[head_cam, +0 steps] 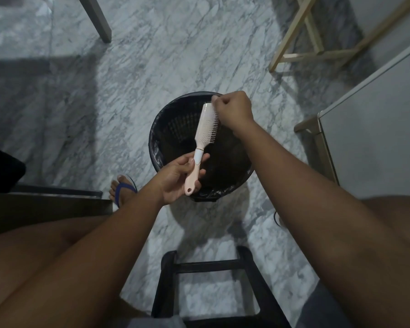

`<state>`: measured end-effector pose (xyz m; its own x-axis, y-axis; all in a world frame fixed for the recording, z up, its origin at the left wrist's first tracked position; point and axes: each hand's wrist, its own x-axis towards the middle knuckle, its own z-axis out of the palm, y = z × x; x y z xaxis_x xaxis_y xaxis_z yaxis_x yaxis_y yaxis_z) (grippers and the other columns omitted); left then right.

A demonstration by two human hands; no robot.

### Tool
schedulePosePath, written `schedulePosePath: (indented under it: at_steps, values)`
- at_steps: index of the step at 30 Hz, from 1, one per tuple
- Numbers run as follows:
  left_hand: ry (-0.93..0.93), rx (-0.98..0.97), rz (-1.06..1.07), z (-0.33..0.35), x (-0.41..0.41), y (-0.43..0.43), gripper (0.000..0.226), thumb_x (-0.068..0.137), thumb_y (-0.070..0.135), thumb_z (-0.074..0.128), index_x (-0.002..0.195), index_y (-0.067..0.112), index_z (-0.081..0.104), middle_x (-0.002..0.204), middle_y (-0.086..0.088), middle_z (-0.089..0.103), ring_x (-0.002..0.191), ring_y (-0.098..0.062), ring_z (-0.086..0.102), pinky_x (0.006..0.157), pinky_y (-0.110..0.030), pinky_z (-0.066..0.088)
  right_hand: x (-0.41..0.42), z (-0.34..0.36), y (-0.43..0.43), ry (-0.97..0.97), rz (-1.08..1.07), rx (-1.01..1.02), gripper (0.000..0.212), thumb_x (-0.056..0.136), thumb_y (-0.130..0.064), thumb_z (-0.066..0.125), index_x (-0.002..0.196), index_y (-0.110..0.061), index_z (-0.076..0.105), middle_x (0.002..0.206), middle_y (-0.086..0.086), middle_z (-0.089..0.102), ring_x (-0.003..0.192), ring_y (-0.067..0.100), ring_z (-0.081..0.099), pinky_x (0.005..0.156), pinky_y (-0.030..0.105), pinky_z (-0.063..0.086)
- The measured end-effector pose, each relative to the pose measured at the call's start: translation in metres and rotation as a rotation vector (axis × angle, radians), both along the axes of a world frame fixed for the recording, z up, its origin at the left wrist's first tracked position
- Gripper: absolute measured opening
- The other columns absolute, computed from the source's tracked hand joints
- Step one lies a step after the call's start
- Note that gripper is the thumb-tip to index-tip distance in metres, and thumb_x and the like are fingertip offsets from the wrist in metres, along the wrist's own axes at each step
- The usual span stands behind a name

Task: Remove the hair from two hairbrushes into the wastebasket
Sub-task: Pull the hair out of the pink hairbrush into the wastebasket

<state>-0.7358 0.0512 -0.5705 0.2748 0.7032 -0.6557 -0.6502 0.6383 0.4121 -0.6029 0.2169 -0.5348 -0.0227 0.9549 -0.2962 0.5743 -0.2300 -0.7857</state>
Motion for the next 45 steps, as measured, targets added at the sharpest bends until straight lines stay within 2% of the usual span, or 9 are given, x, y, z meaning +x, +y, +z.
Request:
schedulePosePath:
  at_steps: [4, 9, 14, 24, 27, 31, 35, 39, 45]
  values:
    - [-0.029, 0.0, 0.049, 0.001, 0.001, 0.002, 0.033, 0.103, 0.014, 0.04, 0.133, 0.012, 0.054, 0.134, 0.003, 0.063, 0.078, -0.014, 0.067, 0.056, -0.028, 0.052, 0.002, -0.006, -0.01, 0.328, -0.16, -0.212, 0.025, 0.103, -0.009, 0.044, 0.095, 0.002, 0.065, 0.085, 0.007, 0.067, 0.058, 0.003, 0.067, 0.047, 0.011, 0.047]
    - [-0.01, -0.013, 0.125, -0.001, 0.0, 0.005, 0.032, 0.103, 0.014, 0.041, 0.132, 0.011, 0.053, 0.131, 0.002, 0.065, 0.079, -0.014, 0.067, 0.055, -0.027, 0.051, 0.011, -0.011, -0.031, 0.076, 0.069, 0.004, 0.039, 0.096, -0.015, 0.056, 0.134, -0.01, 0.058, 0.129, 0.005, 0.065, 0.111, 0.011, 0.064, 0.101, 0.029, 0.051]
    - [0.009, -0.015, 0.112, -0.001, 0.005, 0.007, 0.031, 0.103, 0.014, 0.042, 0.132, 0.013, 0.054, 0.125, 0.001, 0.066, 0.076, -0.014, 0.065, 0.055, -0.027, 0.05, 0.006, -0.006, -0.043, -0.051, 0.358, 0.191, 0.069, 0.065, -0.039, 0.09, 0.127, -0.02, 0.065, 0.116, 0.002, 0.058, 0.093, 0.007, 0.058, 0.074, 0.0, 0.044]
    - [0.057, -0.001, 0.048, -0.005, 0.005, 0.002, 0.033, 0.103, 0.011, 0.043, 0.134, 0.011, 0.053, 0.133, -0.002, 0.065, 0.075, -0.015, 0.062, 0.057, -0.031, 0.05, 0.007, -0.001, -0.039, -0.16, 0.373, 0.167, 0.014, 0.083, -0.026, 0.075, 0.09, -0.014, 0.078, 0.085, 0.003, 0.073, 0.079, 0.014, 0.067, 0.075, 0.027, 0.053]
    - [0.029, -0.007, 0.042, -0.004, 0.005, 0.002, 0.034, 0.103, 0.01, 0.042, 0.136, 0.009, 0.051, 0.133, 0.0, 0.064, 0.075, -0.015, 0.062, 0.057, -0.03, 0.05, 0.008, -0.004, -0.033, -0.173, 0.307, 0.179, 0.012, 0.09, -0.02, 0.067, 0.088, -0.01, 0.074, 0.082, 0.002, 0.072, 0.074, 0.012, 0.064, 0.073, 0.025, 0.051]
    - [-0.017, -0.009, 0.074, -0.002, 0.004, 0.002, 0.035, 0.104, 0.012, 0.041, 0.137, 0.008, 0.051, 0.133, 0.001, 0.063, 0.074, -0.012, 0.062, 0.056, -0.029, 0.05, 0.013, -0.004, -0.018, 0.11, -0.047, 0.042, 0.017, 0.099, -0.012, 0.051, 0.09, -0.01, 0.066, 0.078, 0.003, 0.07, 0.067, 0.013, 0.066, 0.061, 0.03, 0.06]
    - [-0.054, -0.012, 0.104, -0.003, 0.003, 0.004, 0.035, 0.103, 0.013, 0.042, 0.135, 0.008, 0.052, 0.132, 0.001, 0.063, 0.073, -0.011, 0.06, 0.055, -0.027, 0.049, 0.02, 0.004, -0.03, 0.248, 0.15, -0.221, 0.027, 0.094, -0.019, 0.065, 0.115, -0.002, 0.063, 0.095, 0.008, 0.07, 0.085, 0.018, 0.07, 0.065, 0.033, 0.064]
    - [-0.063, -0.004, 0.053, 0.001, 0.005, 0.005, 0.035, 0.103, 0.009, 0.04, 0.136, 0.011, 0.052, 0.128, 0.001, 0.066, 0.075, -0.014, 0.06, 0.058, -0.03, 0.05, 0.019, 0.007, -0.04, 0.21, 0.212, -0.159, 0.044, 0.073, -0.024, 0.087, 0.107, -0.002, 0.069, 0.094, 0.01, 0.074, 0.083, 0.015, 0.073, 0.061, 0.022, 0.061]
    - [-0.071, 0.028, 0.014, -0.002, -0.004, 0.001, 0.042, 0.1, 0.008, 0.043, 0.143, 0.007, 0.045, 0.132, 0.001, 0.062, 0.079, -0.016, 0.061, 0.061, -0.035, 0.052, 0.021, 0.008, -0.031, 0.195, 0.243, -0.116, 0.019, 0.089, -0.013, 0.073, 0.1, 0.002, 0.073, 0.084, 0.015, 0.074, 0.066, 0.012, 0.068, 0.064, 0.021, 0.058]
